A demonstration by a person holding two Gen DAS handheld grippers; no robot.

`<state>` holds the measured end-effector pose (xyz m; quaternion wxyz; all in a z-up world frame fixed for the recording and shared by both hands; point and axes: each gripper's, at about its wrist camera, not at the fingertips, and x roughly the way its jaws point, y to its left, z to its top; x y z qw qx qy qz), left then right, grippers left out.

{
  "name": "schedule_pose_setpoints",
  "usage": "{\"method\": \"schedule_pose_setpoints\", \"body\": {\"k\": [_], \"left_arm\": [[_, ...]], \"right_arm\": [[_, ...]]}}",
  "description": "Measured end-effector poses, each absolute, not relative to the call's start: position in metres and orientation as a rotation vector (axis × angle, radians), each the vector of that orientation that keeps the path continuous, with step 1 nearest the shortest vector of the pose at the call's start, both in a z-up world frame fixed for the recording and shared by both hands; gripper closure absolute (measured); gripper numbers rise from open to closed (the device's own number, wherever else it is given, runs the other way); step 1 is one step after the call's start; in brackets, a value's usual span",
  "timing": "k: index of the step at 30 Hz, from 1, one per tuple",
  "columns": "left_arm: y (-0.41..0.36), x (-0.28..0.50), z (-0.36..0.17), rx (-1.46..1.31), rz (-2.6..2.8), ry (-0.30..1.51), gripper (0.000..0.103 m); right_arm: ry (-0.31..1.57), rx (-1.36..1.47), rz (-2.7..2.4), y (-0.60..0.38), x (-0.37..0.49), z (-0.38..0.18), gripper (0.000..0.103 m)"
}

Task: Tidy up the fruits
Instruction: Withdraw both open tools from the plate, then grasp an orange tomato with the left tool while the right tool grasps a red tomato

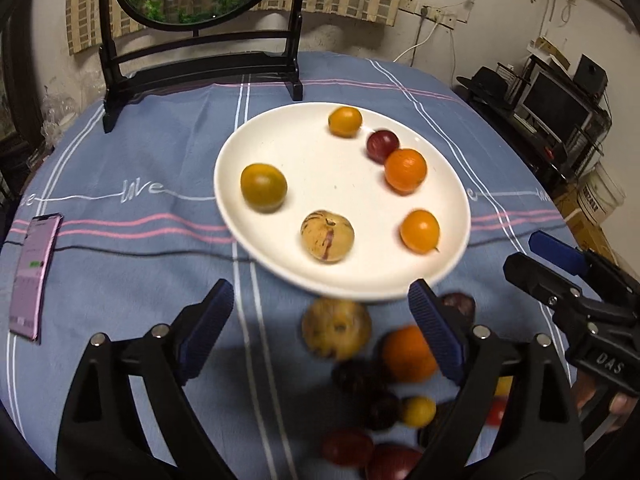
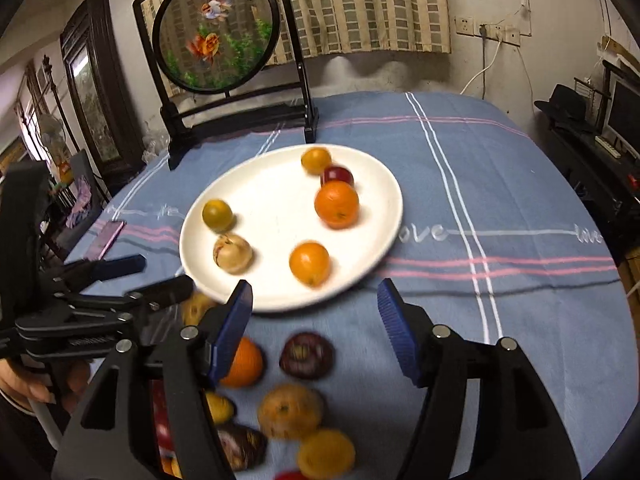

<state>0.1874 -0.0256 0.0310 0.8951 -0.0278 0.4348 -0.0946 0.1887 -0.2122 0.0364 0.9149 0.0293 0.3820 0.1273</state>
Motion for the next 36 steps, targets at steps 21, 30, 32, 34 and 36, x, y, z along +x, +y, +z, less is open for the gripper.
{"method": "schedule_pose_setpoints", "body": {"k": [21,30,32,34,36], "left_arm": [[-0.032,0.052,0.003,-0.045,-0.311,0.961,0.008],[-0.046,0.029,-0.017,0.020,-0.367,0.978,0.009],[-0.048,0.029,-0.022,0.032,-0.378,0.988,0.020],[-0.049,0.030,-0.026,0.038,-0.397,1.001,0.042],[-0.049,0.030,-0.026,0.045,-0.405,0.980,0.065]], "right_arm": [[0.852,0.085,0.229,-0.235,0.067,-0.006,0.038],[0.863,0.076,0.253,-0.234,0.049,-0.013,0.036],[0.858,0.073,0.262,-0.233,0.047,-0.012,0.036],[0.855,0.071,0.269,-0.231,0.046,-0.012,0.036],[0.856,0.067,0.275,-0.230,0.047,-0.013,0.036]]}}
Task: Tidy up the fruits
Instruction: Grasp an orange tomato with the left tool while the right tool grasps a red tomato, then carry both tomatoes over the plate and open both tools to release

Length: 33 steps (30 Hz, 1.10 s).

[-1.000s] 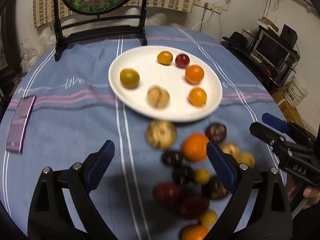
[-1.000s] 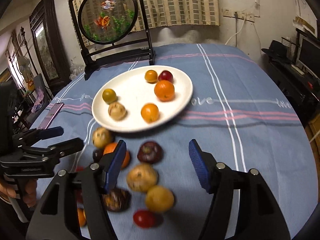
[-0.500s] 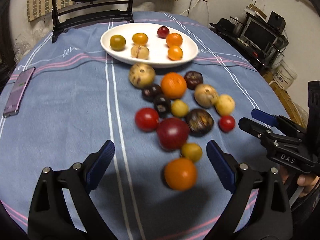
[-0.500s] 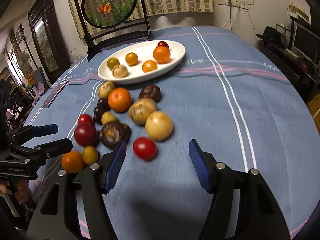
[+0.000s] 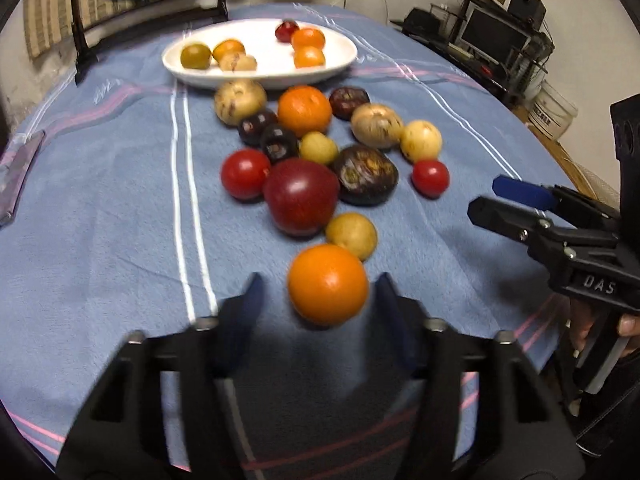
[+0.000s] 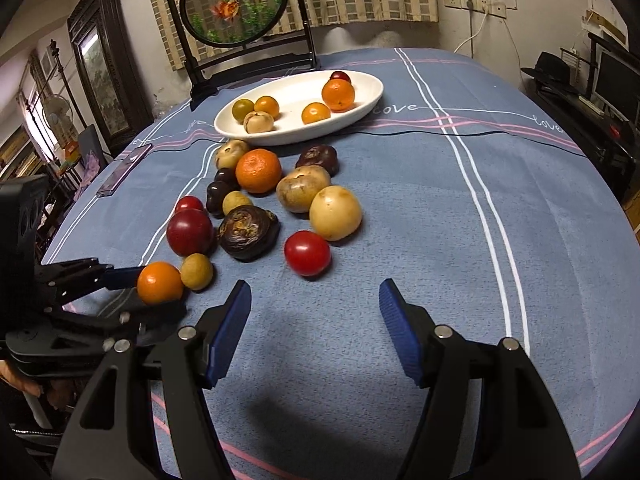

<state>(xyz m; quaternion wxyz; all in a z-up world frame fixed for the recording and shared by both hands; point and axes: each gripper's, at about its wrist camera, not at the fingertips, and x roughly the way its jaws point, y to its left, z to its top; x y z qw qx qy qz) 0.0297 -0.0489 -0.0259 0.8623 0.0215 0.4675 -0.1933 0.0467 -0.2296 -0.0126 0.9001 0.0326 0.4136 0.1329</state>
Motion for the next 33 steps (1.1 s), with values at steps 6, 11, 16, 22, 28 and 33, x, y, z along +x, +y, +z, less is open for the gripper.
{"method": "schedule_pose_setpoints", "body": {"k": [6,11,16,22,28,33], "left_arm": [[-0.051,0.030,-0.026,0.048,-0.438,0.972,0.065],[-0.050,0.031,-0.025,0.046,-0.449,0.972,0.065],[-0.048,0.031,-0.025,0.044,-0.459,0.976,0.065],[-0.048,0.034,-0.026,0.045,-0.467,0.975,0.065],[-0.045,0.032,-0.019,0.045,-0.457,0.959,0.065],[-0.045,0.027,-0.006,0.060,-0.455,0.927,0.065]], "right_arm": [[0.863,-0.008,0.258,-0.220,0.050,-0.018,0.036],[0.890,-0.073,0.249,-0.205,0.061,-0.022,0.036],[0.905,-0.088,0.233,-0.193,0.077,-0.023,0.044],[0.897,-0.092,0.199,-0.193,0.082,-0.023,0.074],[0.842,-0.042,0.214,-0.208,0.068,-0.011,0.074],[0.816,-0.013,0.245,-0.216,0.059,-0.002,0.074]]}}
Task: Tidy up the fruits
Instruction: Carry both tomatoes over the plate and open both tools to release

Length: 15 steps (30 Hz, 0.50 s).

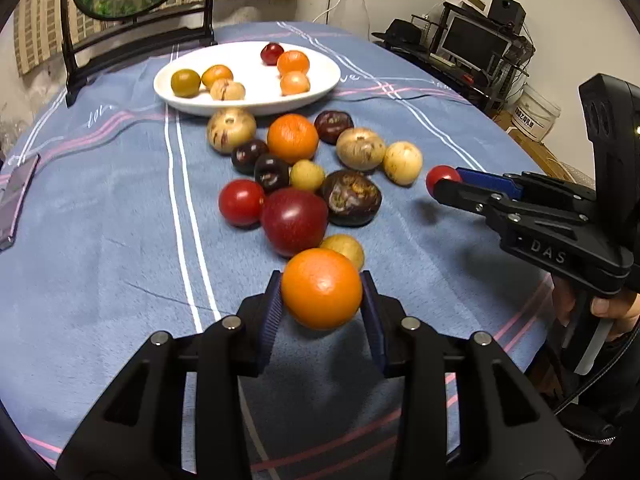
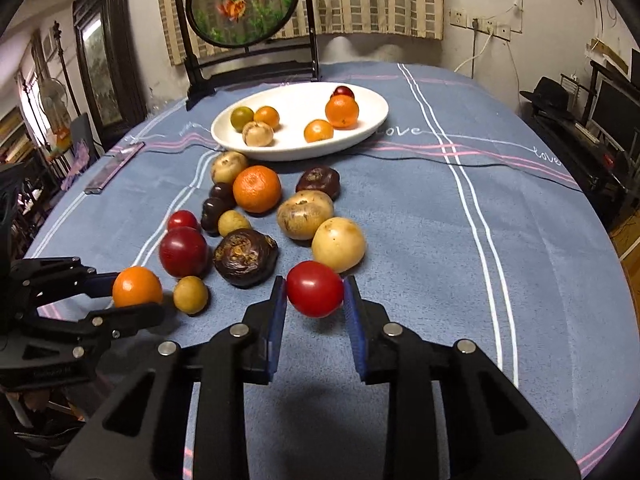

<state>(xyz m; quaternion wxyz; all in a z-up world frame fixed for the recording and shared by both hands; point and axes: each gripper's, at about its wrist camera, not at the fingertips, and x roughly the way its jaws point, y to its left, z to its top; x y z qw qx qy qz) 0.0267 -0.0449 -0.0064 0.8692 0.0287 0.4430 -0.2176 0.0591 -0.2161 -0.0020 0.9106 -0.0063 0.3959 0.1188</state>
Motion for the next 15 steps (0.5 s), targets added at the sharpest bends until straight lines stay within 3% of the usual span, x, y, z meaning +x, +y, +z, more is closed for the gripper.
{"method": "schedule_pose_setpoints", "body": {"k": [8,15], "left_arm": [[-0.045,0.048,0.024,0.053,-0.452,0.868,0.065],[-0.047,0.112,0.053,0.039,-0.391,0.821,0.064]], "right_arm": [[0.681,-0.025,0.302,-0.213,0.070,0.048,0.074],[0.610,-0.017,0.345,-0.198,0.117,0.076,0.074]]}}
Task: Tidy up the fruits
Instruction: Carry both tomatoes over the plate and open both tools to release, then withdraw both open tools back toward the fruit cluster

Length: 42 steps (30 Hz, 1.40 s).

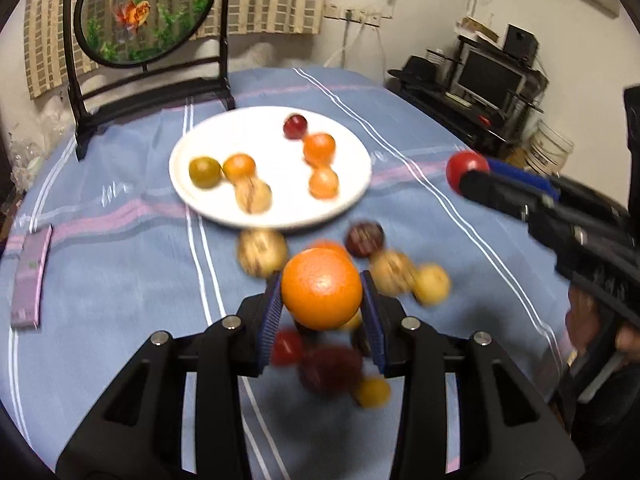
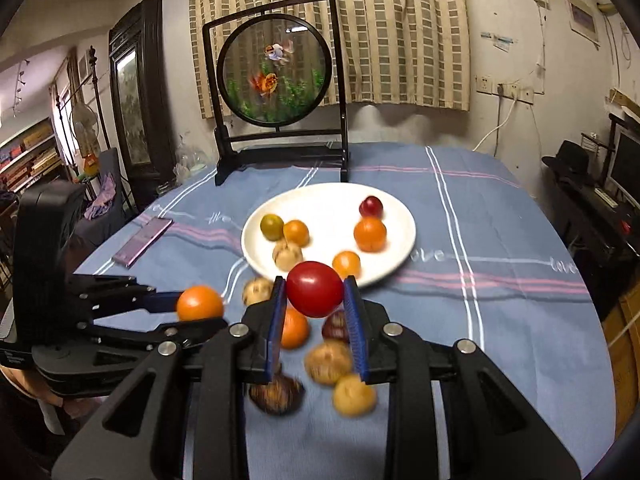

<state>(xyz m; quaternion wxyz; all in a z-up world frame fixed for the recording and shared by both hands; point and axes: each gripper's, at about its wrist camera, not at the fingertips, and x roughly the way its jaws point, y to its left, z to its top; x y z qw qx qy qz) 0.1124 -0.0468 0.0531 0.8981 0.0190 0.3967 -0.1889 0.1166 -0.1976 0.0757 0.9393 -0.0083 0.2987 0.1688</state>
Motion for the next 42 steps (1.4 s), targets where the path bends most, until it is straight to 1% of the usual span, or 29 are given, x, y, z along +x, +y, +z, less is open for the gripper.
{"method": "schedule_pose_setpoints", "body": {"k": [6,14,20,21,22,23,25,26,27,28,30,32,36,38,42], "left_arm": [[-0.046,0.171,0.062,0.036,-0.320,0.798,0.064],[-0.030,0.235,0.028,-0.039,-0.222,0.883,0.064],[-0.025,0.252,0.013,-0.074,-0.213,0.926,0.064],[-0.024,0.252,0.013,-0.086,-0.212,0.926,0.063],[-0.023,0.252,0.014,-0.094,-0.213,0.919,0.055],[-0.022,0.250,0.015,-0.096,-0.206,0.907,0.047],[-0.021,0.248,0.020,-0.091,-0.187,0.882,0.046],[-0.020,0.248,0.023,-0.097,-0.190,0.871,0.046],[-0.019,0.247,0.025,-0.101,-0.190,0.866,0.046],[-0.019,0.245,0.027,-0.104,-0.186,0.862,0.045],[-0.018,0.240,0.032,-0.104,-0.183,0.847,0.044],[-0.018,0.234,0.036,-0.091,-0.182,0.839,0.037],[-0.021,0.212,0.044,-0.047,-0.185,0.814,0.034],[-0.024,0.199,0.045,-0.021,-0.186,0.807,0.030],[-0.025,0.174,0.045,-0.003,-0.199,0.797,0.030]], "right_arm": [[0.661,0.007,0.338,-0.189,0.170,0.061,0.074],[0.748,-0.015,0.314,-0.173,0.230,0.032,0.074],[0.809,-0.054,0.318,-0.161,0.254,0.017,0.073],[0.816,-0.050,0.317,-0.161,0.255,0.016,0.073],[0.823,-0.044,0.322,-0.161,0.256,0.014,0.072],[0.828,-0.038,0.325,-0.162,0.256,0.013,0.070],[0.824,-0.033,0.320,-0.164,0.255,0.014,0.068],[0.815,-0.032,0.319,-0.165,0.253,0.016,0.058],[0.795,-0.028,0.317,-0.166,0.250,0.019,0.050],[0.780,-0.028,0.313,-0.167,0.248,0.022,0.048],[0.763,-0.028,0.314,-0.168,0.243,0.027,0.048],[0.757,-0.015,0.316,-0.172,0.238,0.032,0.048],[0.751,0.007,0.311,-0.182,0.222,0.037,0.046],[0.751,0.019,0.305,-0.189,0.211,0.039,0.046],[0.755,0.033,0.293,-0.202,0.186,0.038,0.045]]}}
